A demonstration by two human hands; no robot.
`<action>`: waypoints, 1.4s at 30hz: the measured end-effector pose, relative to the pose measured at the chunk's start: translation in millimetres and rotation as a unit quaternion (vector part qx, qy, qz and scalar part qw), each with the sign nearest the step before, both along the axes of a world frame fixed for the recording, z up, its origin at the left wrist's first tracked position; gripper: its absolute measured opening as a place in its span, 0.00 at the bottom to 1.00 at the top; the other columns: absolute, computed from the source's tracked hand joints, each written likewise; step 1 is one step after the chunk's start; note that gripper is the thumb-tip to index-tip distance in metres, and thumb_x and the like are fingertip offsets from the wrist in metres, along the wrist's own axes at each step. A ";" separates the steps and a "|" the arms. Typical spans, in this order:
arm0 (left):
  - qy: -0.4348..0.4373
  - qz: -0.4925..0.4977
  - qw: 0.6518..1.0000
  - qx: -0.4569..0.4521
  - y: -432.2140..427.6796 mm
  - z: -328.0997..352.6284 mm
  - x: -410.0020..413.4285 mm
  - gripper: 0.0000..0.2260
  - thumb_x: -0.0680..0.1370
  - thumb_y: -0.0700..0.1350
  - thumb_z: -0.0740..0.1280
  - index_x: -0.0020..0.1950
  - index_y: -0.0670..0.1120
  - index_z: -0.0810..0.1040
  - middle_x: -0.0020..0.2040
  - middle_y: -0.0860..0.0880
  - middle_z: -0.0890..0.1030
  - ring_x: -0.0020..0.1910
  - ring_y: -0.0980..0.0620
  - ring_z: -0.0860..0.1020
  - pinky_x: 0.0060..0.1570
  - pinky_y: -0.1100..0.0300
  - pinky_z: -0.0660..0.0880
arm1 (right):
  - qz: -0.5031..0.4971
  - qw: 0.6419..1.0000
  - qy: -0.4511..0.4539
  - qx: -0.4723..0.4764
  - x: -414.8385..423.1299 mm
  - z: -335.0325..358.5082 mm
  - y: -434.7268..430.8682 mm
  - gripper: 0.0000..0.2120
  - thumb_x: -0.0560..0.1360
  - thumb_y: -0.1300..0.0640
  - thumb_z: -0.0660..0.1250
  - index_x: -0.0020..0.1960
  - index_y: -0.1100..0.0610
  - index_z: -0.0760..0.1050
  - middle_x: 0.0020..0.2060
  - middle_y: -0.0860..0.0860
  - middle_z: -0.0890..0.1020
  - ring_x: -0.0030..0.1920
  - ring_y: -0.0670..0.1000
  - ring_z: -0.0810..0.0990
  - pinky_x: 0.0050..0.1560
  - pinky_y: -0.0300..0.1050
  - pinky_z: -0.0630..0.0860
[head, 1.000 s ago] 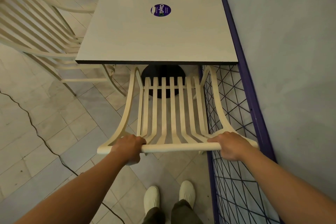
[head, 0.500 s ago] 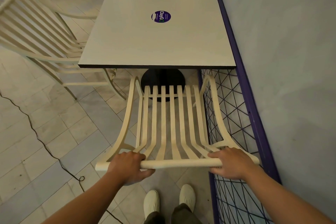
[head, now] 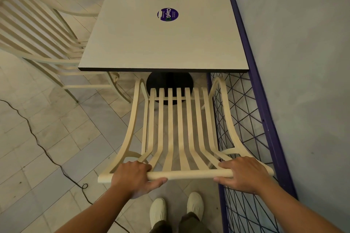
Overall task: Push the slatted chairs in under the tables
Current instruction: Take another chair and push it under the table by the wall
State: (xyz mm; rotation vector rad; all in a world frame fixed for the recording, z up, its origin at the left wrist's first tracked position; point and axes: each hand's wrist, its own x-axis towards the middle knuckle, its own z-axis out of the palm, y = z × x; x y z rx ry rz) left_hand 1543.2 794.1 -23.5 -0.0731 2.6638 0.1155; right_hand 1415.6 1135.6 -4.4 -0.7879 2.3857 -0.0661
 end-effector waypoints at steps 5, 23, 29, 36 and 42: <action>0.001 0.004 1.000 0.006 0.2 5.0 -16.8 0.43 0.65 0.82 0.40 0.57 0.58 0.80 0.41 0.59 0.77 0.39 0.57 0.77 0.38 0.63 0.69 | -0.015 1.000 0.010 0.005 -15.8 -1.3 -2.5 0.52 0.57 0.14 0.39 0.69 0.37 0.73 0.51 0.41 0.82 0.47 0.42 0.79 0.48 0.42 0.74; -0.152 0.007 0.987 0.059 -14.9 10.6 -64.8 0.24 0.76 0.53 0.72 0.72 0.58 0.74 0.60 0.54 0.81 0.55 0.53 0.79 0.59 0.54 0.77 | -0.021 0.994 -0.069 0.076 -52.2 0.3 -15.8 0.31 0.74 0.51 0.71 0.74 0.36 0.67 0.61 0.45 0.80 0.51 0.47 0.78 0.49 0.43 0.75; -0.155 0.000 0.986 0.056 -2.8 7.7 -69.1 0.24 0.75 0.40 0.72 0.70 0.54 0.77 0.57 0.51 0.81 0.54 0.51 0.79 0.58 0.56 0.76 | -0.020 0.991 -0.079 0.103 -51.7 -1.2 -13.5 0.36 0.75 0.63 0.67 0.77 0.38 0.63 0.65 0.49 0.77 0.57 0.51 0.77 0.53 0.44 0.74; -0.147 0.003 0.987 0.063 4.4 2.6 -63.3 0.25 0.74 0.40 0.72 0.71 0.54 0.77 0.58 0.50 0.81 0.52 0.51 0.78 0.59 0.54 0.77 | -0.019 0.990 -0.083 0.110 -49.1 -3.1 -2.8 0.34 0.76 0.61 0.67 0.76 0.37 0.64 0.65 0.48 0.77 0.58 0.51 0.77 0.56 0.46 0.75; -0.151 0.006 0.986 0.066 -1.7 0.4 -67.8 0.25 0.75 0.41 0.72 0.71 0.54 0.77 0.58 0.51 0.81 0.53 0.51 0.79 0.60 0.53 0.77 | -0.023 0.993 -0.061 0.097 -49.8 -2.3 -7.6 0.34 0.76 0.61 0.66 0.75 0.36 0.65 0.62 0.48 0.78 0.54 0.51 0.77 0.51 0.44 0.74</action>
